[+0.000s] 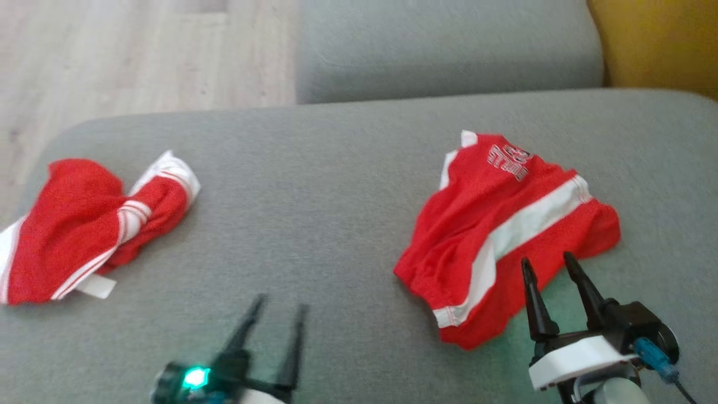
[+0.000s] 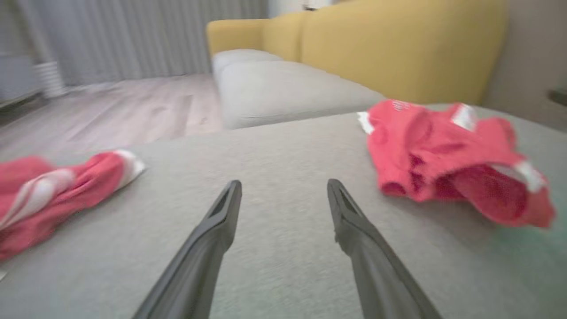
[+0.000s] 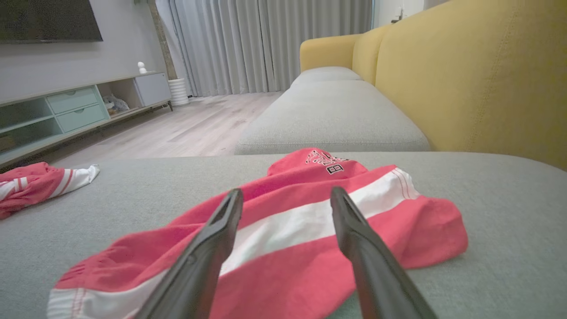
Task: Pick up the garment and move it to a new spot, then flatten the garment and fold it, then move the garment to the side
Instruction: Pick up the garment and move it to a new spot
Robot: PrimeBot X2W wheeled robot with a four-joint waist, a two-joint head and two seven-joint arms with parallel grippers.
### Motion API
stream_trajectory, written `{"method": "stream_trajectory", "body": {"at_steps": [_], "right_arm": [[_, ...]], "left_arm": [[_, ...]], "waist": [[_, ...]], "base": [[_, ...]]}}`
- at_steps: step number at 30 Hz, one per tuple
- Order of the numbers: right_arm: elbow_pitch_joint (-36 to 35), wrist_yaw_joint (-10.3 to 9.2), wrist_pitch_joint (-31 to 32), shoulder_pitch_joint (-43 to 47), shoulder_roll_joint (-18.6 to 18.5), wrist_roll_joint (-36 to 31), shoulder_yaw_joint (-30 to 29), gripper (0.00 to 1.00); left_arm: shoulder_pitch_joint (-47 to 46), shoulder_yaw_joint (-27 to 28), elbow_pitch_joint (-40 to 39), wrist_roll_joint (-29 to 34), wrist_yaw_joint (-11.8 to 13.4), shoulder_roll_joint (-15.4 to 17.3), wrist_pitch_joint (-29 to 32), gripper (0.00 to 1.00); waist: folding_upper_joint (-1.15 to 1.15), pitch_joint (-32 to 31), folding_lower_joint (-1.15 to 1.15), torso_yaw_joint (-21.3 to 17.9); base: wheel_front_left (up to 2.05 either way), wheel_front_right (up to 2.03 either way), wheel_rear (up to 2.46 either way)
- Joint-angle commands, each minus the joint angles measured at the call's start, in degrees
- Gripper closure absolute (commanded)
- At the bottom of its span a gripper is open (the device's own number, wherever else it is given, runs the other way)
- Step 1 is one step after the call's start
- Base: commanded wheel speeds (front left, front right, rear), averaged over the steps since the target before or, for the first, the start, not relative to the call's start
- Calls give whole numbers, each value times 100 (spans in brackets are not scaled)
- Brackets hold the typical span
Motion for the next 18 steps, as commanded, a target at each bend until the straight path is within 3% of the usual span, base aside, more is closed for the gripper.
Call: {"method": "stream_trajectory", "body": {"at_steps": [1, 8, 18], "right_arm": [[-150, -5, -22, -50, -15, -40, 74, 0], [-204, -5, -22, 242, -15, 93, 96, 0], [-334, -5, -22, 627, -15, 160, 195, 0]], "left_arm": [[174, 811, -312, -260, 38, -174, -29, 0], [1211, 2626, -815, -130, -214, -949, -29, 0], [1638, 3332, -992, 757, -776, -1288, -29, 0]], "waist": [[0, -252, 1, 256], [0, -563, 1, 451], [0, -790, 1, 566]], "base": [[0, 0, 0], [0, 0, 0], [0, 0, 0]]}}
